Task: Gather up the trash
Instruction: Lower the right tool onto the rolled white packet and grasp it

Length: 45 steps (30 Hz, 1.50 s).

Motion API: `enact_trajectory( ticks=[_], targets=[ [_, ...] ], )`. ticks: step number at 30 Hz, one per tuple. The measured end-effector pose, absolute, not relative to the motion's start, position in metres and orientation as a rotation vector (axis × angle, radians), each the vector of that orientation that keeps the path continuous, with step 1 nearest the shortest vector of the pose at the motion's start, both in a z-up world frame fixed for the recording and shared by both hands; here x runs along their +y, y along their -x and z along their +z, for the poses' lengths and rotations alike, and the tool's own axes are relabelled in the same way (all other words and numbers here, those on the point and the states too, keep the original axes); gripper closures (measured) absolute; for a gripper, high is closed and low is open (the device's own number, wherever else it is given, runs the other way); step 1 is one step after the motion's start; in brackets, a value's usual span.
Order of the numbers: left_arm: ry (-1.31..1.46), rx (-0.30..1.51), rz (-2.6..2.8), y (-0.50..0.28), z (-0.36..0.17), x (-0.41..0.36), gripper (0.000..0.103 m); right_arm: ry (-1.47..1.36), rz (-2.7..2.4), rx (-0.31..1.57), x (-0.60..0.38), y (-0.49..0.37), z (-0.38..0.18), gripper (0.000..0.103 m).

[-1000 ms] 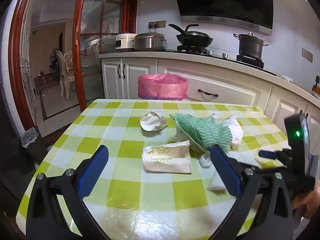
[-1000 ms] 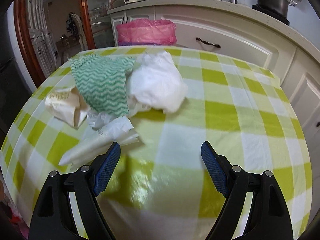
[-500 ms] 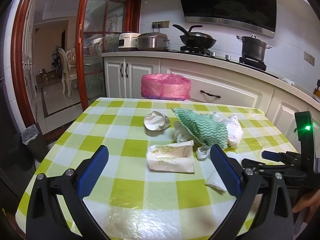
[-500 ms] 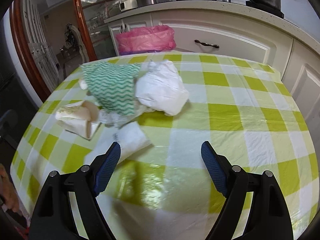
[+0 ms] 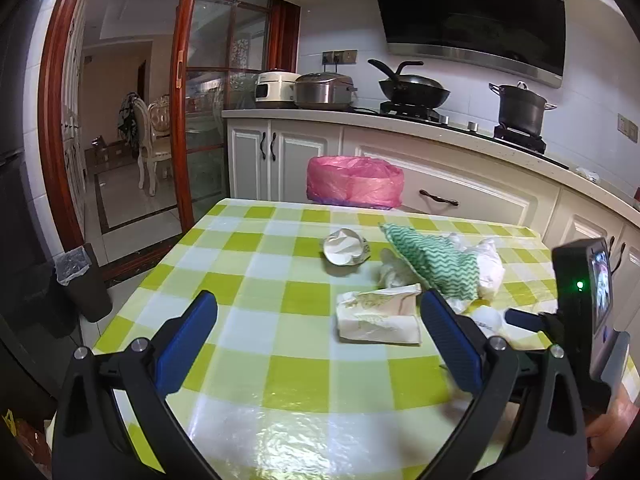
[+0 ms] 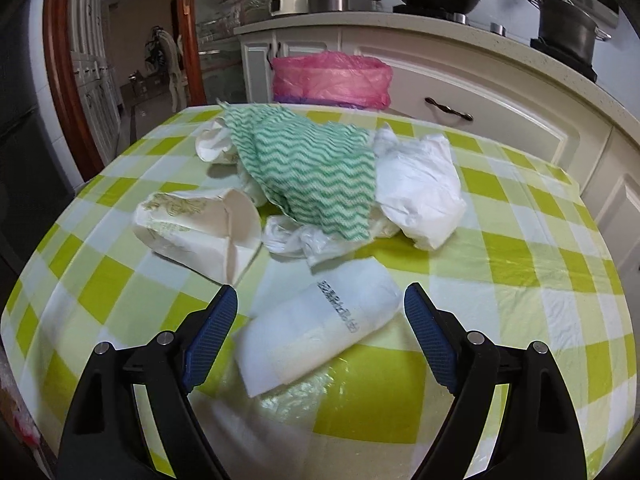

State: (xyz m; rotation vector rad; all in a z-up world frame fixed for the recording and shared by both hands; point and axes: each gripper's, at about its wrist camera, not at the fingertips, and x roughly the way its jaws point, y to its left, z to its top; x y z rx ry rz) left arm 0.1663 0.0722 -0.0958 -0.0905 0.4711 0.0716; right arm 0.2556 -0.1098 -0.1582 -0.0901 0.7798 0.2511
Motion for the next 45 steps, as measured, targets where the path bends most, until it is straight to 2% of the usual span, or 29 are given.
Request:
enact_trajectory(
  ticks=[13, 19, 26, 30, 36, 44, 45],
  targets=[
    [0.079, 0.529, 0.01, -0.197, -0.116, 0.044, 0.005, -0.029, 0.129, 0.809, -0.177, -0.247, -0.155, 0.023],
    [0.065, 0.524, 0.035, -0.195, -0.116, 0.053, 0.005, -0.029, 0.21, 0.789, -0.147, -0.25, -0.148, 0.023],
    [0.062, 0.516, 0.093, -0.185, -0.111, 0.074, 0.005, 0.042, 0.216, 0.838, -0.107, -0.26, -0.166, 0.023],
    [0.102, 0.522, 0.1, -0.184, -0.113, 0.082, 0.005, 0.074, 0.175, 0.841, -0.119, -0.254, -0.169, 0.024],
    [0.085, 0.523, 0.045, -0.191, -0.115, 0.055, 0.005, -0.027, 0.158, 0.843, -0.167, -0.245, -0.161, 0.023],
    [0.044, 0.598, 0.027, -0.206, -0.128, 0.036, 0.005, -0.01, 0.252, 0.863, -0.16, -0.265, -0.169, 0.024],
    [0.042, 0.6, 0.035, -0.207, -0.128, 0.038, 0.005, -0.005, 0.259, 0.868, -0.158, -0.266, -0.17, 0.027]
  ],
)
